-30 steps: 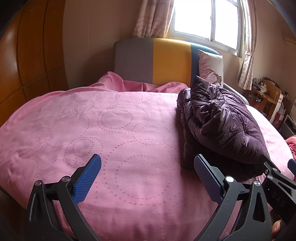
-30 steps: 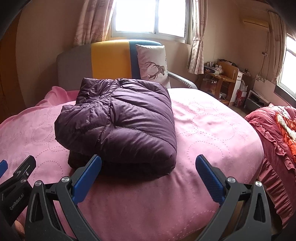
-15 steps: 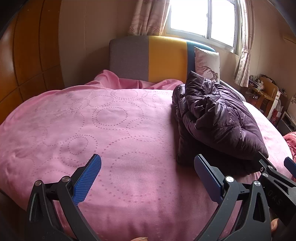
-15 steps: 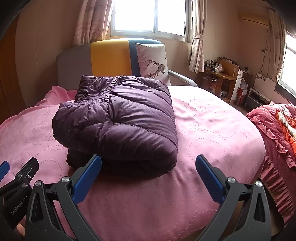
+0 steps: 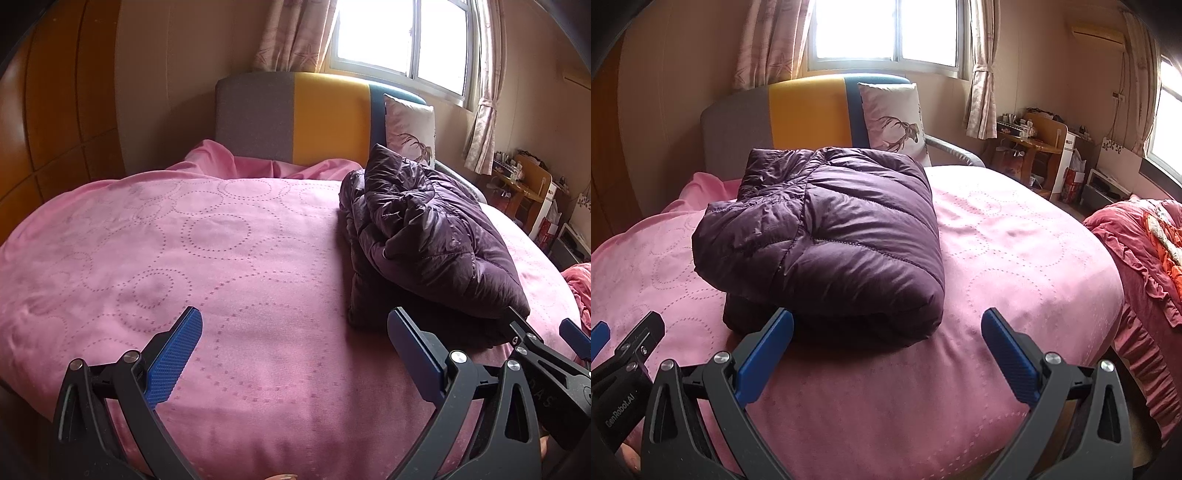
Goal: Fold large clothes
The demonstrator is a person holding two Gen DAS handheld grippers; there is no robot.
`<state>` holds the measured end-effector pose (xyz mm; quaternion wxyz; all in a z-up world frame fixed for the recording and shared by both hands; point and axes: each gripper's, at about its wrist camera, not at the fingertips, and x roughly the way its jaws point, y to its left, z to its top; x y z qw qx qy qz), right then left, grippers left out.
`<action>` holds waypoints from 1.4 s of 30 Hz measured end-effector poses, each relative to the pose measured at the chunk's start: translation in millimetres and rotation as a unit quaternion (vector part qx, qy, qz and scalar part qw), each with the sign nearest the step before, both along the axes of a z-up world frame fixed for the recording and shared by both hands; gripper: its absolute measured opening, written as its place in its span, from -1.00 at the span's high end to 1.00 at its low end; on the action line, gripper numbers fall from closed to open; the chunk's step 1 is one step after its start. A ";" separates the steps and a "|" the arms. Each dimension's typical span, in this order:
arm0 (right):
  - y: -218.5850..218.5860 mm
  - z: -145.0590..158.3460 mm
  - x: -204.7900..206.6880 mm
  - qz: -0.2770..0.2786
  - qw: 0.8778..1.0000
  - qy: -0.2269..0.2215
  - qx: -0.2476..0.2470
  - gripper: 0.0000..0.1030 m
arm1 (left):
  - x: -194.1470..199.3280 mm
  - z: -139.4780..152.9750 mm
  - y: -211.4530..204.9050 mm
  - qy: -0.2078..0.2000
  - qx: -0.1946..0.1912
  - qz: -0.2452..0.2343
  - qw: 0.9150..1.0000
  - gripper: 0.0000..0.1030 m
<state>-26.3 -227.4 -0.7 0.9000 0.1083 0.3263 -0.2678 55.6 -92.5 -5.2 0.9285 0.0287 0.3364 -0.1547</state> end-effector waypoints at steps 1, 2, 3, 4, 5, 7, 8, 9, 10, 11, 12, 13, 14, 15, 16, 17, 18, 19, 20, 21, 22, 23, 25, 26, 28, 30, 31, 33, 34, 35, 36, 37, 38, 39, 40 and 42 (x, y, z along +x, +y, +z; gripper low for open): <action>0.6 -0.1 0.1 0.000 1.000 0.001 -0.001 -0.96 | -0.4 0.3 0.8 0.000 0.000 0.001 1.000 -0.93; 1.1 -0.4 -0.1 -0.001 1.000 0.002 -0.001 -0.96 | 0.0 0.3 1.6 0.001 -0.001 0.001 1.000 -0.93; 2.0 -0.8 -0.5 -0.001 1.000 0.001 0.000 -0.96 | -0.2 0.6 2.2 0.002 -0.002 0.001 1.000 -0.93; 1.7 -0.6 -0.8 0.000 1.000 0.001 0.001 -0.96 | -0.4 0.9 3.0 0.002 -0.003 0.001 1.000 -0.93; 1.8 -0.8 -0.8 -0.001 1.000 0.002 0.001 -0.96 | -0.6 1.4 3.2 0.001 -0.003 0.002 1.000 -0.93; 2.0 -0.9 -1.3 -0.001 1.000 0.002 0.003 -0.96 | -1.1 1.4 3.6 0.001 -0.002 0.001 1.000 -0.93; 2.0 -0.5 -1.7 -0.001 1.000 0.001 0.004 -0.96 | -1.1 1.3 3.4 0.001 -0.002 0.000 1.000 -0.93; 3.3 -0.1 -1.6 -0.001 1.000 0.000 0.003 -0.96 | -1.9 1.7 3.3 0.000 -0.002 -0.001 1.000 -0.93; 3.9 0.5 -1.8 -0.001 1.000 0.000 0.001 -0.96 | -2.0 2.1 3.2 -0.001 -0.002 -0.001 1.000 -0.93; 4.8 0.5 -2.2 -0.001 1.000 -0.001 0.001 -0.96 | -2.1 2.6 3.2 -0.003 -0.002 -0.002 1.000 -0.93; 4.9 1.0 -2.5 -0.001 1.000 -0.001 0.000 -0.96 | -2.6 3.1 3.3 -0.004 -0.002 -0.003 1.000 -0.93; 4.9 1.1 -2.5 -0.001 1.000 -0.002 0.000 -0.96 | -3.0 3.4 3.5 -0.004 -0.002 -0.003 1.000 -0.93; 4.7 1.0 -2.3 -0.001 1.000 -0.001 0.001 -0.96 | -3.3 4.1 3.7 -0.005 -0.002 -0.003 1.000 -0.93; 4.6 1.1 -2.6 -0.001 1.000 -0.001 0.002 -0.96 | -3.7 4.4 3.9 -0.005 -0.003 -0.003 1.000 -0.93; 4.6 1.3 -2.7 -0.001 1.000 -0.001 0.002 -0.96 | -3.4 4.7 4.3 -0.005 -0.003 -0.003 1.000 -0.93; 4.9 1.9 -3.1 -0.002 1.000 -0.001 0.002 -0.96 | -3.2 4.8 4.7 -0.005 -0.004 -0.003 1.000 -0.93; 5.4 2.3 -3.5 -0.002 1.000 -0.002 0.001 -0.96 | -3.3 4.9 4.7 -0.005 -0.004 -0.003 1.000 -0.93; 5.7 2.7 -3.4 -0.002 1.000 -0.002 0.001 -0.96 | -3.4 5.4 4.8 -0.006 -0.005 -0.003 1.000 -0.93; 6.1 3.0 -3.5 -0.001 1.000 -0.002 0.001 -0.96 | -3.5 5.6 4.8 -0.006 -0.005 -0.003 1.000 -0.93; 6.6 3.5 -3.7 -0.001 1.000 -0.002 0.001 -0.96 | -3.7 5.9 4.8 -0.006 -0.006 -0.003 1.000 -0.93; 6.5 3.8 -3.9 -0.001 1.000 -0.003 0.000 -0.96 | -3.8 5.9 4.9 -0.006 -0.006 -0.003 1.000 -0.93; 6.7 3.9 -3.7 -0.001 1.000 -0.003 0.000 -0.96 | -3.7 5.9 5.0 -0.006 -0.006 -0.003 1.000 -0.93; 6.5 4.1 -3.4 -0.001 1.000 -0.003 0.000 -0.96 | -3.8 6.5 5.2 -0.007 -0.006 -0.003 1.000 -0.93; 6.6 4.1 -3.4 -0.001 1.000 -0.003 0.000 -0.96 | -3.2 6.5 5.6 -0.008 -0.006 -0.002 1.000 -0.93; 6.7 4.0 -3.3 -0.001 1.000 -0.003 0.000 -0.96 | -3.1 7.0 6.3 -0.008 -0.006 -0.002 1.000 -0.93; 7.1 3.3 -3.0 0.000 1.000 -0.002 0.001 -0.96 | -2.4 7.2 6.9 -0.008 -0.006 -0.001 1.000 -0.93; 7.4 3.2 -2.7 0.000 1.000 -0.002 0.001 -0.96 | -2.4 7.3 7.0 -0.008 -0.005 -0.001 1.000 -0.93; 7.7 1.6 -1.6 0.001 1.000 0.000 0.000 -0.96 | -2.6 8.5 7.0 -0.010 -0.004 -0.001 1.000 -0.93; 7.4 0.4 -1.1 0.001 1.000 0.003 0.001 -0.96 | -2.8 8.7 7.0 -0.011 -0.005 -0.001 1.000 -0.93; 6.9 -0.5 -0.8 0.000 1.000 0.004 0.003 -0.96 | -3.0 9.5 7.2 -0.011 -0.005 -0.001 1.000 -0.93; 6.6 -0.9 -0.9 0.000 1.000 0.004 0.003 -0.96 | -3.0 9.8 7.3 -0.011 -0.005 0.000 1.000 -0.93; 6.2 -0.5 -0.8 -0.001 1.000 0.003 0.002 -0.96 | -2.3 9.7 7.2 -0.011 -0.004 0.001 1.000 -0.93; 6.4 0.3 -1.1 -0.002 1.000 0.001 0.001 -0.96 | -2.4 9.6 7.4 -0.011 -0.004 0.001 1.000 -0.93; 6.4 0.7 -1.2 -0.001 1.000 -0.001 0.001 -0.96 | -3.0 9.4 7.2 -0.010 -0.004 0.002 1.000 -0.93; 6.5 1.4 -1.3 -0.001 1.000 -0.003 0.001 -0.96 | -2.9 9.2 7.2 -0.010 -0.004 0.003 1.000 -0.93; 7.6 0.8 -1.2 0.000 1.000 -0.002 -0.001 -0.96 | -2.6 8.4 7.5 -0.009 -0.003 0.003 1.000 -0.93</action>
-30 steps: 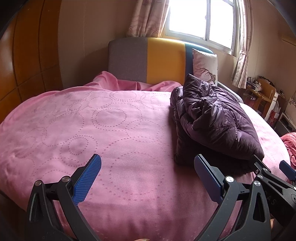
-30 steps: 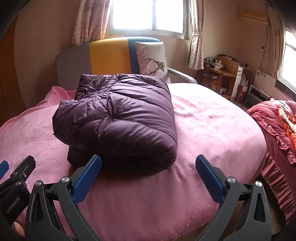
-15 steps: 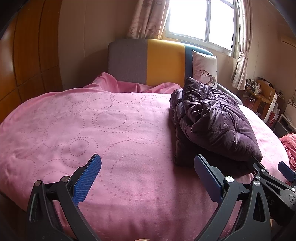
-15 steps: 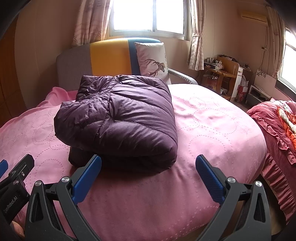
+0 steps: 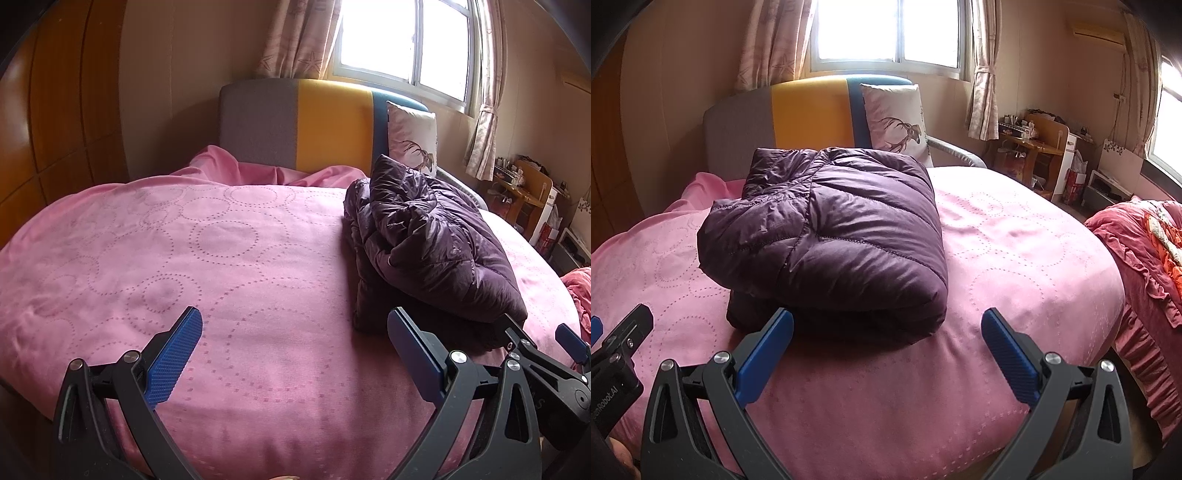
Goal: Fold large clothes
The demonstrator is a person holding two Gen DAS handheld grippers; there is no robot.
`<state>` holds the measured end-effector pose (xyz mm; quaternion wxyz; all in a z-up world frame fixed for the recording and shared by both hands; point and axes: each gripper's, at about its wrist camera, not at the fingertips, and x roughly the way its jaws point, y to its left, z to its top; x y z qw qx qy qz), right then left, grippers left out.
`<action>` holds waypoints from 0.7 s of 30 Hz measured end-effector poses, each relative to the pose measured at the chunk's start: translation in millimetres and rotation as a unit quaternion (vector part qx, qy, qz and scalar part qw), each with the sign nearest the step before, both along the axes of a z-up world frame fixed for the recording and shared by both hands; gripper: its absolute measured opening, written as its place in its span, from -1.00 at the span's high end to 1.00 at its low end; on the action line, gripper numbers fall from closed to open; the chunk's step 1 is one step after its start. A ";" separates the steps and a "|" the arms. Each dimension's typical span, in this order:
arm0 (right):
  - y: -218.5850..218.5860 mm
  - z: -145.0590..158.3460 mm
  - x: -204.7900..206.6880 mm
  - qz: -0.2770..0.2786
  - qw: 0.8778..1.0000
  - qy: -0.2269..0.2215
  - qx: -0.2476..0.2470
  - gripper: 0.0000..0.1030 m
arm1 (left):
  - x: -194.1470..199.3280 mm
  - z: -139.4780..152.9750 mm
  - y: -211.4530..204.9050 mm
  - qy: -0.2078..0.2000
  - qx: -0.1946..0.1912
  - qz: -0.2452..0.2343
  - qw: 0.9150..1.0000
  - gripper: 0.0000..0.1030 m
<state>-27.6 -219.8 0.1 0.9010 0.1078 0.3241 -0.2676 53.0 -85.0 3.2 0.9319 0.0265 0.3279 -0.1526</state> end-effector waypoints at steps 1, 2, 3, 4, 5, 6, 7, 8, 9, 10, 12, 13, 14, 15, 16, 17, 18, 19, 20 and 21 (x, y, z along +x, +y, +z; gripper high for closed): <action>0.2 -1.0 0.5 0.001 1.000 0.002 0.001 -0.96 | 0.3 -0.4 0.0 0.001 0.001 0.000 1.000 -0.93; 0.0 -2.1 1.0 0.001 1.000 0.003 0.003 -0.96 | 0.3 -0.7 -0.7 0.001 0.002 -0.001 1.000 -0.93; 0.0 -2.9 1.5 0.001 1.000 0.004 0.005 -0.96 | 0.1 -0.6 -0.8 0.001 0.002 0.000 1.000 -0.93; 0.3 -3.5 1.6 0.002 1.000 0.005 0.005 -0.96 | 0.1 -0.8 -0.8 0.001 0.002 0.000 1.000 -0.93; 0.6 -3.7 1.8 0.002 1.000 0.005 0.005 -0.96 | 0.0 -0.8 -0.6 0.001 0.002 0.000 1.000 -0.93; 0.7 -3.9 2.0 0.002 1.000 0.006 0.005 -0.96 | 0.5 -1.3 -0.3 0.001 0.002 0.000 1.000 -0.93; 1.0 -4.1 2.2 0.003 1.000 0.006 0.006 -0.96 | 0.3 -1.2 -0.4 0.002 0.002 0.001 1.000 -0.93; 0.9 -4.9 2.9 0.004 1.000 0.008 0.006 -0.96 | 0.9 -2.0 0.7 0.002 0.002 0.003 1.000 -0.93; 0.6 -5.9 3.7 0.004 1.000 0.010 0.007 -0.96 | 1.7 -2.5 1.3 0.002 0.000 0.004 1.000 -0.93; 0.2 -7.0 4.3 0.005 1.000 0.012 0.008 -0.96 | 2.2 -3.2 1.4 0.003 0.001 0.003 1.000 -0.93; 0.2 -8.1 5.0 0.005 1.000 0.013 0.009 -0.96 | 3.5 -5.2 2.5 0.003 0.004 0.004 1.000 -0.93; 0.0 -8.3 5.4 0.006 1.000 0.013 0.008 -0.96 | 3.1 -5.6 3.0 0.004 0.002 0.001 1.000 -0.93; 0.7 -8.5 5.5 0.007 1.000 0.012 0.005 -0.96 | 3.6 -5.9 3.9 0.003 0.000 -0.003 1.000 -0.93; 0.8 -8.7 6.0 0.007 1.000 0.012 0.003 -0.96 | 2.5 -6.1 3.4 -0.001 0.004 -0.005 1.000 -0.93; 0.8 -9.1 6.9 0.008 1.000 0.014 0.001 -0.96 | 2.2 -6.7 2.7 -0.004 0.008 -0.006 1.000 -0.93; 0.5 -9.1 7.3 0.010 1.000 0.014 0.002 -0.96 | 2.8 -7.8 2.3 -0.003 0.012 -0.008 1.000 -0.93; 0.4 -8.4 6.9 0.011 1.000 0.011 0.004 -0.96 | 4.9 -9.9 2.2 0.006 0.011 -0.011 1.000 -0.93; 0.0 -6.7 5.8 0.012 1.000 0.006 0.004 -0.96 | 7.1 -12.2 2.9 0.015 0.009 -0.012 1.000 -0.93; -0.7 -4.1 3.8 0.013 1.000 -0.002 0.005 -0.96 | 9.8 -14.7 3.7 0.024 0.008 -0.012 1.000 -0.93; -2.6 -0.4 1.1 0.016 1.000 -0.014 0.009 -0.96 | 12.8 -17.4 4.9 0.032 0.007 -0.009 0.999 -0.93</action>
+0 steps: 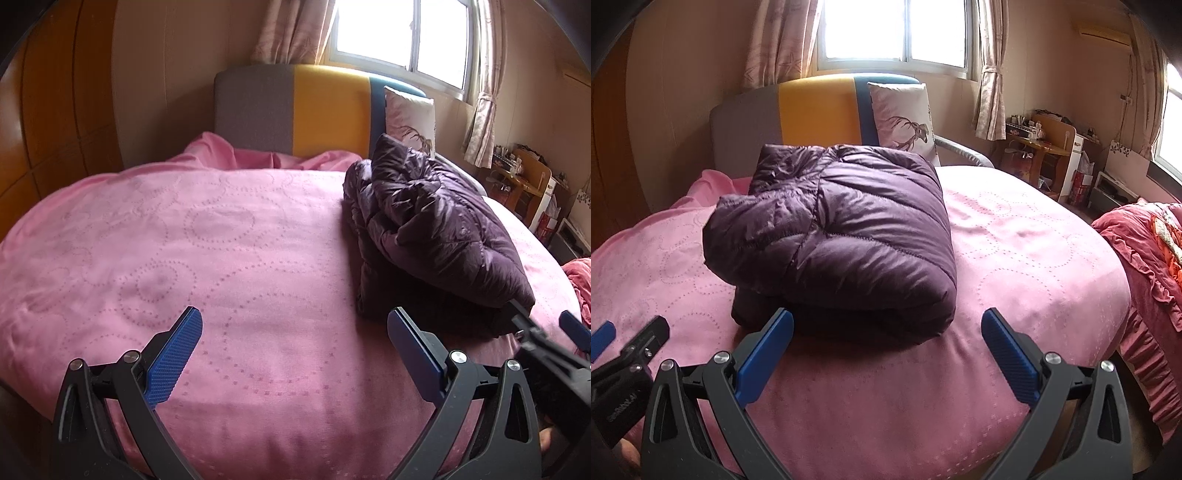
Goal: Fold large clothes
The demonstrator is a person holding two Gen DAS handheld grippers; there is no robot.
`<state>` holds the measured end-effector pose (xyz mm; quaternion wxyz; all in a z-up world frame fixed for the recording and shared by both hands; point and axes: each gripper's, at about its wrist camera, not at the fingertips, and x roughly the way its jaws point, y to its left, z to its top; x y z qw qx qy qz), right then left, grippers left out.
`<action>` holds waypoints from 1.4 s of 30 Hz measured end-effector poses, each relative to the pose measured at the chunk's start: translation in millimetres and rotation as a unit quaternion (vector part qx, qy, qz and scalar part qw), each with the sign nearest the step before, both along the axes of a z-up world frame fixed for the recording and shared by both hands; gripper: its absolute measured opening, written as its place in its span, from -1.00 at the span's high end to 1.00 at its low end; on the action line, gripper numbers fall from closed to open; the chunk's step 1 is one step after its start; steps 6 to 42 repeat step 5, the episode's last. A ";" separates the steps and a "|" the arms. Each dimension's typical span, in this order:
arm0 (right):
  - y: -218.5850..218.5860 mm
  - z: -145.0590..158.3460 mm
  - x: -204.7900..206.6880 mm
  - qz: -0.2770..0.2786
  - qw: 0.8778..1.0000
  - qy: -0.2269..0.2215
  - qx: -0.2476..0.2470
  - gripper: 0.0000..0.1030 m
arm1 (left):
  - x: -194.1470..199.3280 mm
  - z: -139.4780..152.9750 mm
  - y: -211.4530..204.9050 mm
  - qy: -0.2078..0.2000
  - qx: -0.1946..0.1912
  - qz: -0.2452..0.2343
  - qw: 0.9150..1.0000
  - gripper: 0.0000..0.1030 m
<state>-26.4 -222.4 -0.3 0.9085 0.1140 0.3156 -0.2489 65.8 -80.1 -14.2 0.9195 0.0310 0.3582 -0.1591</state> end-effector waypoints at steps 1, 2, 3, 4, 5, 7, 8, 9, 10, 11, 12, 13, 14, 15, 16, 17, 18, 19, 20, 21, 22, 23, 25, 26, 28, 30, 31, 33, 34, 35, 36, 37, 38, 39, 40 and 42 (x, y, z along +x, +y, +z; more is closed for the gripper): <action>-3.4 5.1 -4.1 0.001 1.000 -0.018 0.004 -0.96 | 2.8 -2.5 1.9 0.007 -0.002 0.003 1.000 -0.93; -7.6 9.9 -7.0 -0.001 1.000 -0.030 0.003 -0.96 | 5.2 -4.5 4.0 0.013 -0.006 0.004 1.000 -0.93; -14.0 14.0 -8.5 -0.005 0.999 -0.037 0.002 -0.96 | 6.8 -5.9 5.7 0.019 -0.011 0.003 1.000 -0.93; -25.0 17.6 -8.6 -0.013 0.999 -0.039 0.006 -0.96 | 8.8 -7.3 8.4 0.025 -0.019 0.002 1.000 -0.93; -36.6 19.8 -8.1 -0.025 0.999 -0.040 0.013 -0.96 | 10.0 -8.5 11.0 0.027 -0.027 0.001 0.999 -0.93; -36.6 19.8 -8.1 -0.025 0.999 -0.040 0.013 -0.96 | 10.0 -8.5 11.0 0.027 -0.027 0.001 0.999 -0.93; -36.6 19.8 -8.1 -0.025 0.999 -0.040 0.013 -0.96 | 10.0 -8.5 11.0 0.027 -0.027 0.001 0.999 -0.93; -36.6 19.8 -8.1 -0.025 0.999 -0.040 0.013 -0.96 | 10.0 -8.5 11.0 0.027 -0.027 0.001 0.999 -0.93; -36.6 19.8 -8.1 -0.025 0.999 -0.040 0.013 -0.96 | 10.0 -8.5 11.0 0.027 -0.027 0.001 0.999 -0.93; -36.6 19.8 -8.1 -0.025 0.999 -0.040 0.013 -0.96 | 10.0 -8.5 11.0 0.027 -0.027 0.001 0.999 -0.93; -36.6 19.8 -8.1 -0.025 0.999 -0.040 0.013 -0.96 | 10.0 -8.5 11.0 0.027 -0.027 0.001 0.999 -0.93; -36.6 19.8 -8.1 -0.025 0.999 -0.040 0.013 -0.96 | 10.0 -8.5 11.0 0.027 -0.027 0.001 0.999 -0.93; -36.6 19.8 -8.1 -0.025 0.999 -0.040 0.013 -0.96 | 10.0 -8.5 11.0 0.027 -0.027 0.001 0.999 -0.93; -36.6 19.8 -8.1 -0.025 0.999 -0.040 0.013 -0.96 | 10.0 -8.5 11.0 0.027 -0.027 0.001 0.999 -0.93; -36.6 19.8 -8.1 -0.025 0.999 -0.040 0.013 -0.96 | 10.0 -8.5 11.0 0.027 -0.027 0.001 0.999 -0.93; -36.6 19.8 -8.1 -0.025 0.999 -0.040 0.013 -0.96 | 10.0 -8.5 11.0 0.027 -0.027 0.001 0.999 -0.93; -36.6 19.8 -8.1 -0.025 0.999 -0.040 0.013 -0.96 | 10.0 -8.5 11.0 0.027 -0.027 0.001 0.999 -0.93; -36.6 19.8 -8.1 -0.025 0.999 -0.040 0.013 -0.96 | 10.0 -8.5 11.0 0.027 -0.027 0.001 0.999 -0.93; -36.6 19.8 -8.1 -0.025 0.999 -0.040 0.013 -0.96 | 10.0 -8.5 11.0 0.027 -0.027 0.001 0.999 -0.93; -36.6 19.8 -8.1 -0.025 0.999 -0.040 0.013 -0.96 | 10.0 -8.5 11.0 0.027 -0.027 0.001 0.999 -0.93; -36.6 19.8 -8.1 -0.025 0.999 -0.040 0.013 -0.96 | 10.0 -8.5 11.0 0.027 -0.027 0.001 0.999 -0.93; -36.6 19.8 -8.1 -0.025 0.999 -0.040 0.013 -0.96 | 10.0 -8.5 11.0 0.027 -0.027 0.001 0.999 -0.93; -36.6 19.8 -8.1 -0.025 0.999 -0.040 0.013 -0.96 | 10.0 -8.5 11.0 0.027 -0.027 0.001 0.999 -0.93; -36.6 19.8 -8.1 -0.025 0.999 -0.040 0.013 -0.96 | 10.0 -8.5 11.0 0.027 -0.027 0.001 0.999 -0.93; -36.6 19.8 -8.1 -0.025 0.999 -0.040 0.013 -0.96 | 10.0 -8.5 11.0 0.027 -0.027 0.001 0.999 -0.93; -36.6 19.8 -8.1 -0.025 0.999 -0.040 0.013 -0.96 | 10.0 -8.5 11.0 0.027 -0.027 0.001 0.999 -0.93; -36.6 19.8 -8.1 -0.025 0.999 -0.040 0.013 -0.96 | 10.0 -8.5 11.0 0.027 -0.027 0.001 0.999 -0.93; -36.6 19.8 -8.1 -0.025 0.999 -0.040 0.013 -0.96 | 10.0 -8.5 11.0 0.027 -0.027 0.001 0.999 -0.93; -36.6 19.8 -8.1 -0.025 0.999 -0.040 0.013 -0.96 | 10.0 -8.5 11.0 0.027 -0.027 0.001 0.999 -0.93; -36.6 19.8 -8.1 -0.025 0.999 -0.040 0.013 -0.96 | 10.0 -8.5 11.0 0.027 -0.027 0.001 0.999 -0.93; -36.6 19.8 -8.1 -0.025 0.999 -0.040 0.013 -0.96 | 10.0 -8.5 11.0 0.027 -0.027 0.001 0.999 -0.93; -36.6 19.8 -8.1 -0.025 0.999 -0.040 0.013 -0.96 | 10.0 -8.5 11.0 0.027 -0.027 0.001 0.999 -0.93; -36.6 19.8 -8.1 -0.025 0.999 -0.040 0.013 -0.96 | 10.0 -8.5 11.0 0.027 -0.027 0.001 0.999 -0.93; -36.6 19.8 -8.1 -0.025 0.999 -0.040 0.013 -0.96 | 10.0 -8.5 11.0 0.027 -0.027 0.001 0.999 -0.93; -36.6 19.8 -8.1 -0.025 0.999 -0.040 0.013 -0.96 | 10.0 -8.5 11.0 0.027 -0.027 0.001 0.999 -0.93; -36.6 19.8 -8.1 -0.025 0.999 -0.040 0.013 -0.96 | 10.0 -8.5 11.0 0.027 -0.027 0.001 0.999 -0.93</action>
